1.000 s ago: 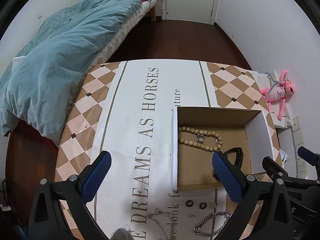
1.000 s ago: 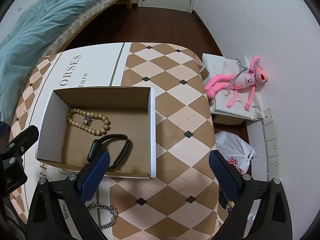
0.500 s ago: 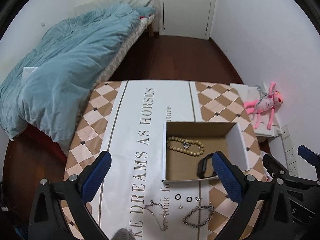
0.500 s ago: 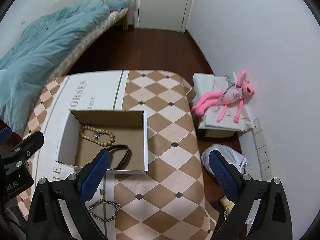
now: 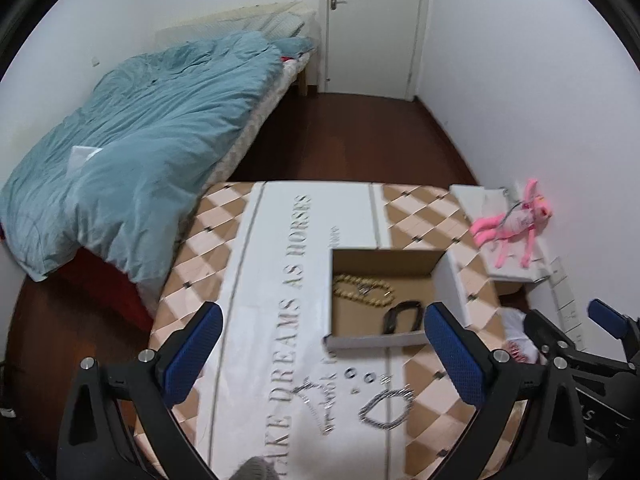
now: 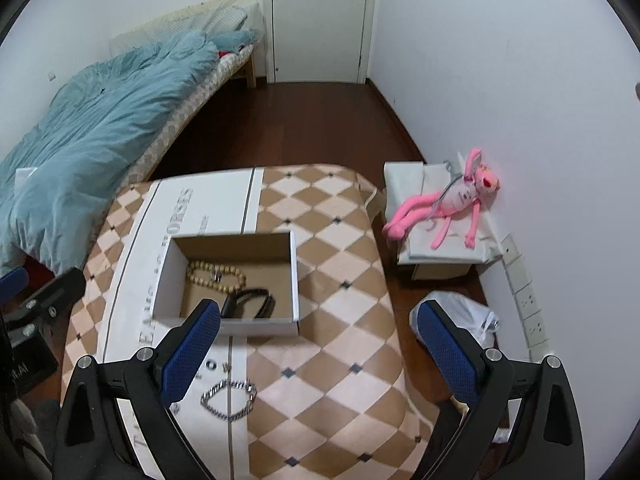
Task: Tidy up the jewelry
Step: 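Withdraw both open tools up from the box, then grasp the silver chain bracelet with the right tool while the left tool grasps the silver necklace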
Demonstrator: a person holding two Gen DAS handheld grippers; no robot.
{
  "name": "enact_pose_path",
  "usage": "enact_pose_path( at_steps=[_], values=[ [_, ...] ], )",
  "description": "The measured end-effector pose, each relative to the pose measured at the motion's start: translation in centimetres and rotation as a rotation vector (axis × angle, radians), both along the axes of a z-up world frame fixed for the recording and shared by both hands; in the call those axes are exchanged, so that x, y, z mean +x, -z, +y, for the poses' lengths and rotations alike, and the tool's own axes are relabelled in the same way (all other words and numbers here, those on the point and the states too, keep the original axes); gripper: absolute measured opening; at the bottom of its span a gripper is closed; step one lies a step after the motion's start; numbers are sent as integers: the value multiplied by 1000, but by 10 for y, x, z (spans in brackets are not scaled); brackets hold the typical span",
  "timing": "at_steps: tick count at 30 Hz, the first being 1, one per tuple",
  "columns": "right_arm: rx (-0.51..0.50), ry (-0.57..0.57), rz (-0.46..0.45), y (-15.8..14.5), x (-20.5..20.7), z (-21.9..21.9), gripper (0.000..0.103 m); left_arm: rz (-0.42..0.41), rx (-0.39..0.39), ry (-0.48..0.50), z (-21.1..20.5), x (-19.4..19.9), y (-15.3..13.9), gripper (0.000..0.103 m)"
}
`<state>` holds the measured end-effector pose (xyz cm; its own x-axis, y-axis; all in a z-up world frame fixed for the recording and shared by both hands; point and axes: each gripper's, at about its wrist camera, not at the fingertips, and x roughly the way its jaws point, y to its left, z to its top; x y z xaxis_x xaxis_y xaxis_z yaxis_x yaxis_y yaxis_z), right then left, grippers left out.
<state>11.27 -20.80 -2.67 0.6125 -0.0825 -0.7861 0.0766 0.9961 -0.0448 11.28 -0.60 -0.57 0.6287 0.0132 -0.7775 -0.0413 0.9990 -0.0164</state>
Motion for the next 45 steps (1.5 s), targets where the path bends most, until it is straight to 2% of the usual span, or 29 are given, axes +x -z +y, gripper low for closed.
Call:
enact_pose_path(
  at_steps=[4,12,13,15,18,20,22,23,24,25,32,38,40,44,45],
  values=[
    [15,-16,76,38,-9,5,100,47,34,-34,12,-7,30,103],
    [87,-24,290,150,-11,26,98,217,70,-93,44,-23,117,103],
    [91,-22,303,159,-11,29,96,235,68,-97,48,-25,126,103],
    [84,-11,325,179,-10,35,82,259,68,-105,53,-28,138,103],
    [85,-5,352,199,-8,41,72,287,58,-110,58,-31,152,103],
    [50,-24,315,201,-12,48,70,306,42,-110,58,-32,161,103],
    [44,-43,296,202,-15,53,59,319,27,-104,58,-33,167,103],
    [39,-56,287,201,-16,55,42,323,20,-101,56,-35,170,103],
    [34,-72,274,201,-19,58,16,327,15,-100,55,-37,171,102],
    [32,-82,270,200,-19,59,6,334,3,-96,54,-39,172,102],
    [105,-48,255,190,-21,36,4,343,-95,-45,46,-53,173,101],
    [141,-3,232,175,-26,7,4,333,-116,8,29,-52,175,98],
    [146,7,228,174,-26,2,4,336,-118,27,22,-51,177,88],
    [163,23,231,177,-25,-3,4,345,-89,61,6,-48,184,75],
    [168,26,234,178,-26,-4,4,349,-73,72,1,-47,187,64]
  ],
)
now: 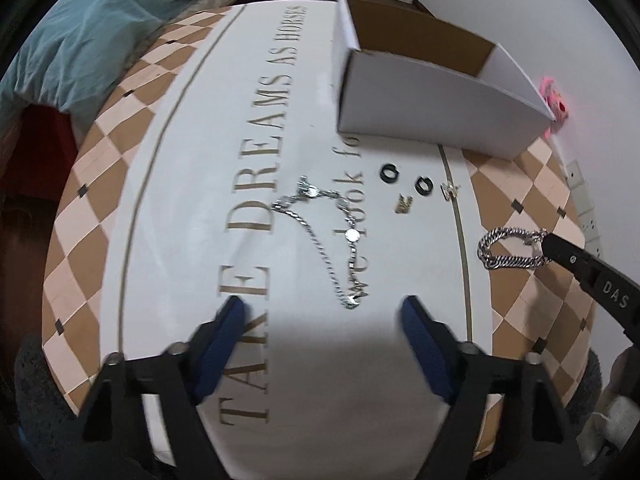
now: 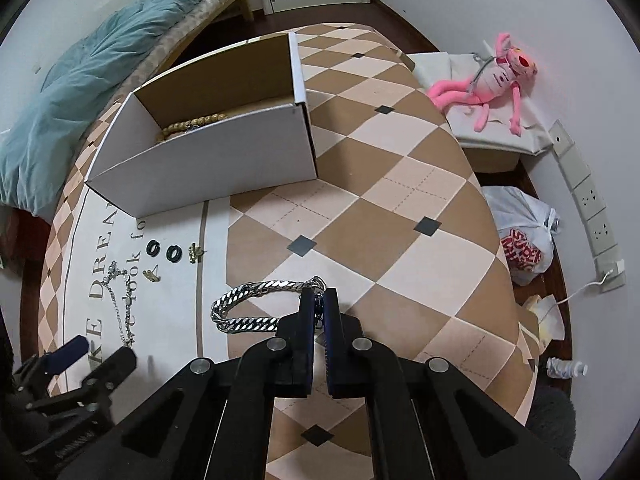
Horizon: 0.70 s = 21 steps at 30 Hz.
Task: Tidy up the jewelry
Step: 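Grasp the silver chain bracelet with the right tool while the left tool grasps the silver necklace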
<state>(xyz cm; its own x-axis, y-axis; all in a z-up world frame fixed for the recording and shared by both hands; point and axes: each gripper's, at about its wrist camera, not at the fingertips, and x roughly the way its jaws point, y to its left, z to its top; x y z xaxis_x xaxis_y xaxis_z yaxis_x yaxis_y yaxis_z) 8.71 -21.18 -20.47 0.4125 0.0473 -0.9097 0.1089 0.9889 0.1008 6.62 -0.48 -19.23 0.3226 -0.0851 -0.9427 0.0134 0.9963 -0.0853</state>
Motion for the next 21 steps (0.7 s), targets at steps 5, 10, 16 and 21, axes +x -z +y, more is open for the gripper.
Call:
enact_pose_path(
  at_steps=[5,10,16,21],
  values=[
    [11,9,14,5,-2,-1,4,-56,69,82,-19,4,-3,21],
    [19,5,4,2,-4,0,4,-51,-25,87,-16,14,-8,0],
    [49,-10,-43,-19,-7,2,4,-110,-112,47,8,18,-39,0],
    [86,-25,-82,-38,-5,6,4,-155,-172,16,23,18,-70,0]
  ],
)
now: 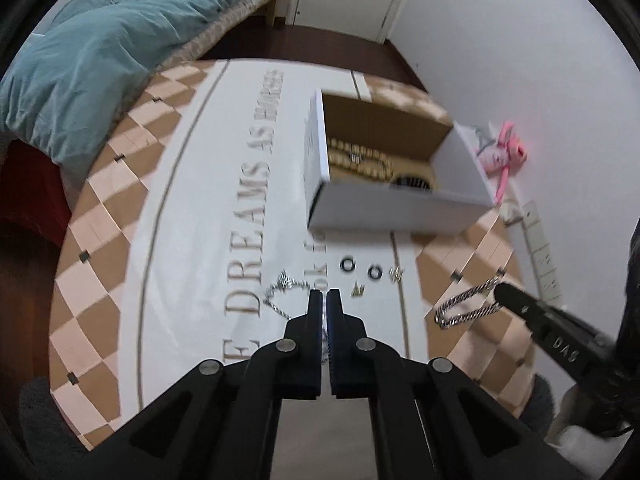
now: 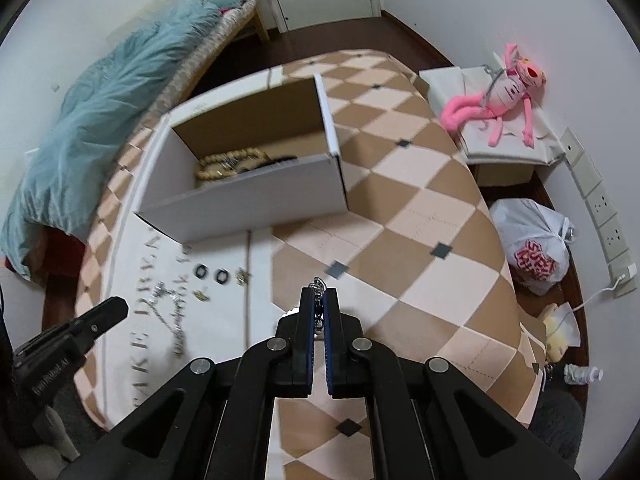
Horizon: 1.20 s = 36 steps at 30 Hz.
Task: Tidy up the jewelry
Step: 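Grasp the silver chain bracelet with the right tool while the left tool grasps the silver necklace, then carry the chain bracelet and necklace into the white box and release both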
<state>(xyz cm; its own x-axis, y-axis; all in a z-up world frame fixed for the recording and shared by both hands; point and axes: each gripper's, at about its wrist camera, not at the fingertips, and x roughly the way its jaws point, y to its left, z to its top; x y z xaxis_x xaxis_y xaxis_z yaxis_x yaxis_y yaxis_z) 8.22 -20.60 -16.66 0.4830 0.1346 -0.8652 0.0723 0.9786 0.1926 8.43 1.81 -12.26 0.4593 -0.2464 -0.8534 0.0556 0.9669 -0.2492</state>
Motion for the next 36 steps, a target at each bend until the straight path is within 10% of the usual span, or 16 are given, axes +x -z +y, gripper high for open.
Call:
enact_pose_path(
  at_steps=[11,13,14,27,30,33,36],
  values=[
    [49,-27,-47,-26,10,8,4,86,-12,-89,30,23,9,14],
    [45,-25,-40,-22,10,8,4,107,3,-96,33,25,26,70],
    [43,-24,-36,-20,10,8,4,112,8,-98,34,25,32,77],
    [21,14,26,12,8,-3,4,90,239,36,-8,38,76,74],
    [17,17,32,14,8,-5,4,42,242,65,-13,37,74,62],
    [16,19,39,17,8,-7,4,18,230,71,-13,41,71,8],
    [22,21,41,17,9,-7,4,40,182,64,-6,46,70,8]
  ],
)
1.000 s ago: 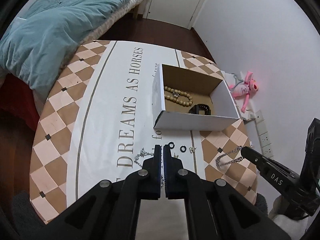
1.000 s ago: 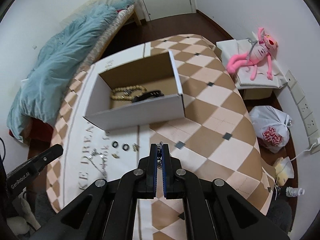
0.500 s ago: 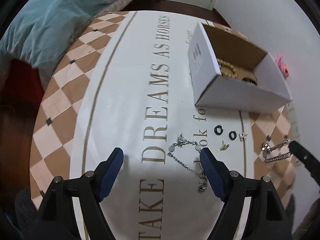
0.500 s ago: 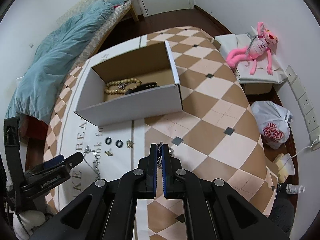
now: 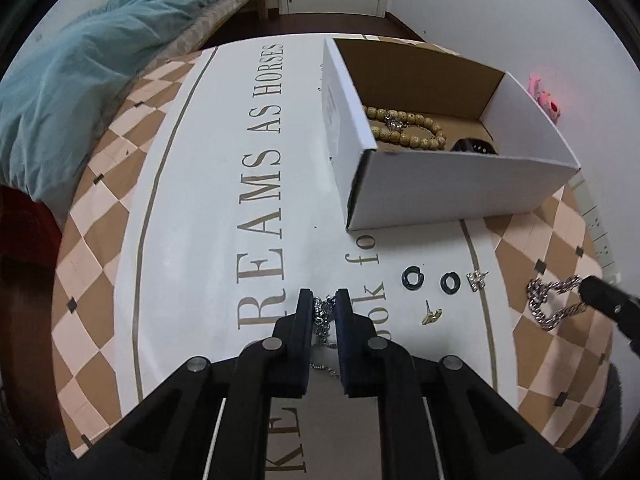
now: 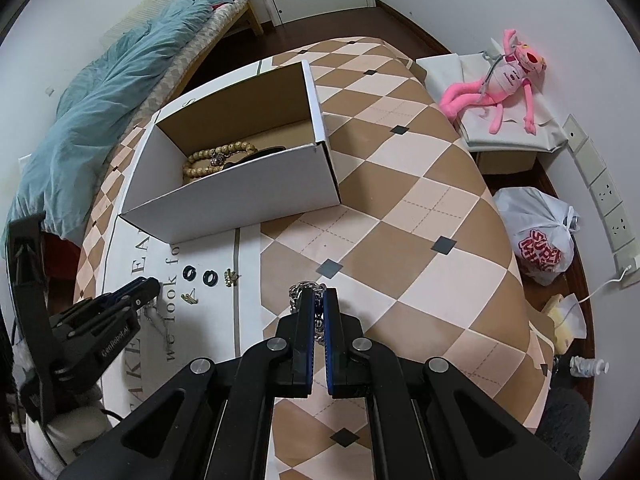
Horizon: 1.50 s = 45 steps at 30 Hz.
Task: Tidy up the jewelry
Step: 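Carry the chain bracelet and necklace into the white box and release both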
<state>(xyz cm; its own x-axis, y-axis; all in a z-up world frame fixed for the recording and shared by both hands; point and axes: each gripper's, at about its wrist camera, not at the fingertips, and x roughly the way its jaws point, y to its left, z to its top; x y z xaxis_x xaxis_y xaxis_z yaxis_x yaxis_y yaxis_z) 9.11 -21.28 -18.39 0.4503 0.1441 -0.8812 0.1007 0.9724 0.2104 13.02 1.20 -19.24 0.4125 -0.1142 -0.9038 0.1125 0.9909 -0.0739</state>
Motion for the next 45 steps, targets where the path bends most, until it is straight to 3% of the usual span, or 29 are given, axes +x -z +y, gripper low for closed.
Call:
enact_pose_path(
  at_steps=[6,12,18,25,30,35,41,45],
  values=[
    [22,-10,-34,-13,-2,4,4,13,-119,-57,16,-13,-9,4],
    [50,-22,-82,-37,-3,4,4,-27,-214,-88,30,-36,-43,4],
    [77,-38,-131,-63,-1,5,4,-94,-260,-83,37,-40,-83,4],
    [114,-69,-202,-108,16,5,4,-180,-331,-19,25,-21,-142,4],
    [113,-103,-239,-139,45,5,4,-218,-335,43,3,14,-171,4],
    [86,-136,-198,-138,90,7,4,-162,-294,80,-19,59,-158,4],
    [36,-169,-74,-100,141,11,4,-31,-270,74,-23,92,-116,4],
    [-17,-191,-26,-79,158,16,4,27,-209,48,-27,103,-100,6]
  ],
)
